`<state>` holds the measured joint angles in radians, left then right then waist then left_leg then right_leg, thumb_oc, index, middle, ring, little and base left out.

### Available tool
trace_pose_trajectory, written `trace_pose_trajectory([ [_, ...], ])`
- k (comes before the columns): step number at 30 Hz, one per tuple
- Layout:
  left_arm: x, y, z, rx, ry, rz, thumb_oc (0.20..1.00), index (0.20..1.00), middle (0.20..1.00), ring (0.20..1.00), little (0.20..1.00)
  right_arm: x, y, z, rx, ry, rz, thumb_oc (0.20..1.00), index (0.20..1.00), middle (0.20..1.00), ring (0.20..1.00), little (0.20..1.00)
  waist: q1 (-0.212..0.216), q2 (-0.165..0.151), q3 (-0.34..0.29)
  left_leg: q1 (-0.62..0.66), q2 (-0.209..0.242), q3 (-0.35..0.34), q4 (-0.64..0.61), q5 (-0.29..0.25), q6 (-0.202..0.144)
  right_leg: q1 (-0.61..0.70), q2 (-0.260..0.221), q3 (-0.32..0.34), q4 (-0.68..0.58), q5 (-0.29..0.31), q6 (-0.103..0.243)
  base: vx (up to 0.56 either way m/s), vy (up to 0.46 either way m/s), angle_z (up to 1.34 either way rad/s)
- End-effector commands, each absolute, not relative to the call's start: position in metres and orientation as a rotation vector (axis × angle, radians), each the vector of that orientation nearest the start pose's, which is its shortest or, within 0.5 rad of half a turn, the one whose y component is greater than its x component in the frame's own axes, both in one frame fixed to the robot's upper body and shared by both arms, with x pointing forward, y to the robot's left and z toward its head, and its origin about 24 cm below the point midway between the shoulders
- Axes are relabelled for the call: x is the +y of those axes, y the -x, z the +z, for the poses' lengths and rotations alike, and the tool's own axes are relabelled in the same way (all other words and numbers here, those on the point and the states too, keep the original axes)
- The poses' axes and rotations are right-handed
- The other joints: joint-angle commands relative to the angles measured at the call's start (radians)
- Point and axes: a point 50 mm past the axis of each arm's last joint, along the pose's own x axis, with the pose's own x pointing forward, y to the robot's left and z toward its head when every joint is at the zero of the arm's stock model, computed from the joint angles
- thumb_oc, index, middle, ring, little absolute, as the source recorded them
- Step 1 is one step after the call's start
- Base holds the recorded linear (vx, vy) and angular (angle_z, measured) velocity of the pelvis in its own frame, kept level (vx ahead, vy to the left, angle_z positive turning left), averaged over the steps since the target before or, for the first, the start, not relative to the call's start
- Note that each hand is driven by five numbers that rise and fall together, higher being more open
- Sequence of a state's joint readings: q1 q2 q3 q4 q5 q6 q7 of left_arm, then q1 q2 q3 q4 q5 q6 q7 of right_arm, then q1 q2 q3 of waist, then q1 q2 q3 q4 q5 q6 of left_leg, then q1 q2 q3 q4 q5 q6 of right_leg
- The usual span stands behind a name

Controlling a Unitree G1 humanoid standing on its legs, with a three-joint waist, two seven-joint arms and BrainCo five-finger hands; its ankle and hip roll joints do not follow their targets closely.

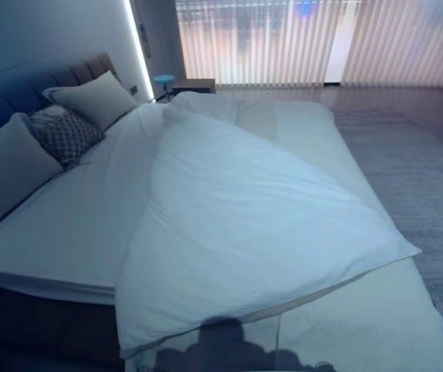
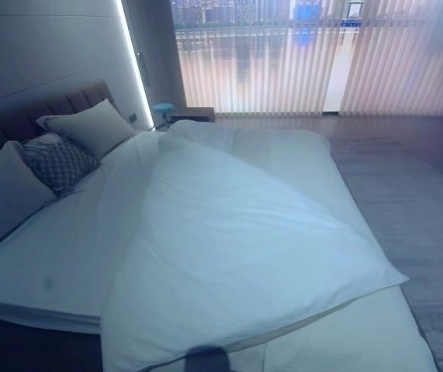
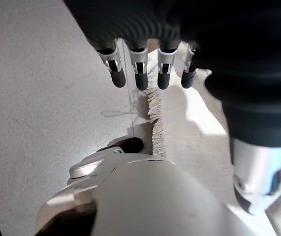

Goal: Make the bed

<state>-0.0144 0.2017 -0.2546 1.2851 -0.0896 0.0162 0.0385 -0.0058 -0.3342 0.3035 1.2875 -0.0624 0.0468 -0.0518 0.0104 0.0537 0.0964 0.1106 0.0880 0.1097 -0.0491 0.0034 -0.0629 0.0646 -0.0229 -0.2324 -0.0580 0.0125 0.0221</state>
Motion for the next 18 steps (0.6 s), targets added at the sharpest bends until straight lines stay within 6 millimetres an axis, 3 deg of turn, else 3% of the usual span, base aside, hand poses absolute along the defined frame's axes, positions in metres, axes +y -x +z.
trace_pose_trajectory([
  [1,0.226,-0.093,-0.165,1.279,-0.366,-0.011,1.0,1.0,1.0,1.0,1.0,-0.263,-0.091,-0.155,1.302,0.552,0.013,1.0,1.0,1.0,1.0,1.0,-0.024,-0.064,-0.012,0.009,-0.08,0.03,-0.038,0.011,-0.001,0.047,-0.032,0.047,-0.017,0.023,0.089,0.03,0.01,-0.03],
  [13,0.226,-0.089,-0.165,1.283,-0.3,0.052,1.0,1.0,1.0,1.0,1.0,-0.252,-0.095,-0.157,1.278,0.526,0.028,1.0,1.0,1.0,1.0,1.0,-0.019,-0.069,-0.011,0.021,-0.076,0.037,-0.038,-0.003,-0.002,0.055,-0.031,0.051,-0.029,0.022,0.097,0.02,0.004,-0.02],
  [18,0.227,-0.09,-0.165,1.277,-0.298,0.067,1.0,1.0,1.0,1.0,1.0,-0.244,-0.114,-0.153,1.19,0.426,-0.035,1.0,1.0,1.0,1.0,1.0,-0.02,-0.069,-0.004,0.017,-0.074,0.044,-0.038,-0.006,-0.001,0.049,-0.03,0.057,-0.029,0.022,0.1,0.02,0.01,-0.02],
])
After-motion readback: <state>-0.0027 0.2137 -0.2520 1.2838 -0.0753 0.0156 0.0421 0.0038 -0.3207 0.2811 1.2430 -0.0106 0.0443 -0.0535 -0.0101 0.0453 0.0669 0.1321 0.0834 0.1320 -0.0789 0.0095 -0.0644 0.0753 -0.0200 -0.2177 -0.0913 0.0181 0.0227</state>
